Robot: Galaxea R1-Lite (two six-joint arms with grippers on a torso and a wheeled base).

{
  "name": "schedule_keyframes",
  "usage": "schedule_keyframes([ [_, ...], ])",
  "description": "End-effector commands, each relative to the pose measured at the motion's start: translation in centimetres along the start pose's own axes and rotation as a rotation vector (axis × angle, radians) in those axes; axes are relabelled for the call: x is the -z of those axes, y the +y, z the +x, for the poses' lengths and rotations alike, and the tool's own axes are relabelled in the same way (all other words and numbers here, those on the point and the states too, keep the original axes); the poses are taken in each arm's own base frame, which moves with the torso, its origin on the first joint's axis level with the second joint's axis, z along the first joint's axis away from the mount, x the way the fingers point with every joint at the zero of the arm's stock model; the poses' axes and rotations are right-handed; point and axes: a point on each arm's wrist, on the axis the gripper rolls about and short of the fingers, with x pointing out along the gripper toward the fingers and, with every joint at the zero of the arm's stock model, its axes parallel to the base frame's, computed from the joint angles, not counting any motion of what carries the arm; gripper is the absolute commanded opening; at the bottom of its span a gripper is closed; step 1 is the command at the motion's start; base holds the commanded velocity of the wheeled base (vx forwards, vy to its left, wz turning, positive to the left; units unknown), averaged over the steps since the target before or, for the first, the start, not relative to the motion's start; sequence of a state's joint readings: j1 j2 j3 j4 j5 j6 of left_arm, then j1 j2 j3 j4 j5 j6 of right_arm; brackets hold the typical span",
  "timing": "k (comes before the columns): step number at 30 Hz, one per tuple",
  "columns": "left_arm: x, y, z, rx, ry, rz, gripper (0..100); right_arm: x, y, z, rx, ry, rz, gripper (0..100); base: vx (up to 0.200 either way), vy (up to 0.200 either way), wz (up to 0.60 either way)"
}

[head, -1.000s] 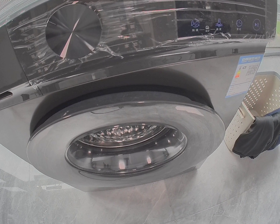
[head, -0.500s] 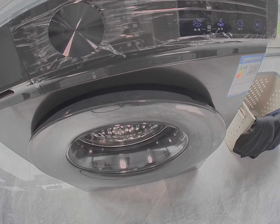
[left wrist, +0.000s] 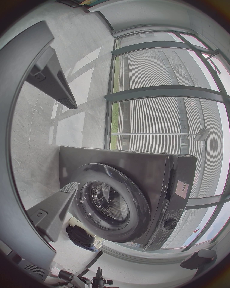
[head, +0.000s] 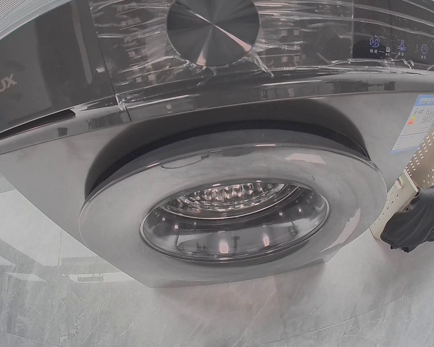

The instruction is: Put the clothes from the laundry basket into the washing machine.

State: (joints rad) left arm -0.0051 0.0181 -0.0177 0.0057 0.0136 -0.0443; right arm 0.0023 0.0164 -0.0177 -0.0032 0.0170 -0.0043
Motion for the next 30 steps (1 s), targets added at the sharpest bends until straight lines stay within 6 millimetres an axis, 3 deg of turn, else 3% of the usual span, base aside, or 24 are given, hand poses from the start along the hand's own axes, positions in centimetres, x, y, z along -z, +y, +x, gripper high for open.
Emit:
schedule_keyframes([
  [1, 0.44, 0.02, -0.01, -0.001, 0.0, 0.0, 100, 0.52, 0.0, 0.01, -0.001, 0.003, 0.0, 100, 0.2, 0.0, 0.0],
  [3, 0.44, 0.02, -0.01, -0.001, 0.0, 0.0, 100, 0.52, 0.0, 0.01, 0.001, 0.003, 0.0, 100, 0.2, 0.0, 0.0],
  [30, 0.43, 0.02, -0.01, -0.001, -0.002, 0.001, 100, 0.52, -0.01, 0.01, 0.006, 0.003, 0.003, 100, 0.0, 0.0, -0.04],
])
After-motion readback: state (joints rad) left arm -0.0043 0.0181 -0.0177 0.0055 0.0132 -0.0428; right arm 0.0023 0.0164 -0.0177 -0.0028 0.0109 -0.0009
